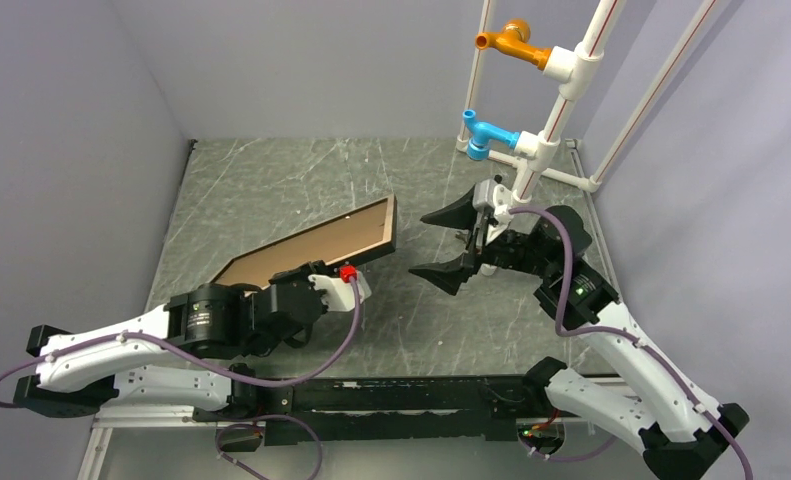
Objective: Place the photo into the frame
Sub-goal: Turn over the photo frame at the center of the board.
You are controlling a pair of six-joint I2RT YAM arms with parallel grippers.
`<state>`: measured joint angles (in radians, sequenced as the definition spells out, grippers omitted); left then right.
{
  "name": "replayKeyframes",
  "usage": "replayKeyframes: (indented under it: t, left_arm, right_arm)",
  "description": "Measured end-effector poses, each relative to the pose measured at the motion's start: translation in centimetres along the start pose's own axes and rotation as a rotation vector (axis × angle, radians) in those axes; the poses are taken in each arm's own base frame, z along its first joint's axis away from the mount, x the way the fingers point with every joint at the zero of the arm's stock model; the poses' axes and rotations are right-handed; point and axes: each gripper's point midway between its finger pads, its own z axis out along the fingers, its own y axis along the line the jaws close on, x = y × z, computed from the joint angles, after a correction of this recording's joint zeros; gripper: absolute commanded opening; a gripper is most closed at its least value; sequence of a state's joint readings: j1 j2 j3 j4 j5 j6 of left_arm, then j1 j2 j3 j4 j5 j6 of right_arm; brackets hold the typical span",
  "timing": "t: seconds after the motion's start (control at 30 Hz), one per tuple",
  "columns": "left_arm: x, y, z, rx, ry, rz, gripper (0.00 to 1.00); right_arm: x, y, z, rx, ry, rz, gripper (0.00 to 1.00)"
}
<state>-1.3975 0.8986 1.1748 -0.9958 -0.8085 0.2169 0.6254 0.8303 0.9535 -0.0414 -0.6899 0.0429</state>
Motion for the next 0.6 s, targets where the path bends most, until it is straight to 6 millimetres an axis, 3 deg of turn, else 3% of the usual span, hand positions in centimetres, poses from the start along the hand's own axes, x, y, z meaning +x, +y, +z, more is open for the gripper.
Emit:
replayKeyframes:
  t: [0.33,0.6]
  left_arm:
    - [-1.6,-1.4,-0.6,0.13,-0.05,0.019,0.0]
    - [-1.9,-2.3,-0.4,0.176,-0.055,0.038,0.0]
  right_arm:
    - [0.6,1.9,1.1,-0.192,-0.02,-0.269,0.98]
    - [2.9,2.7,3.0,-0.29,0.014,-0.344,0.82]
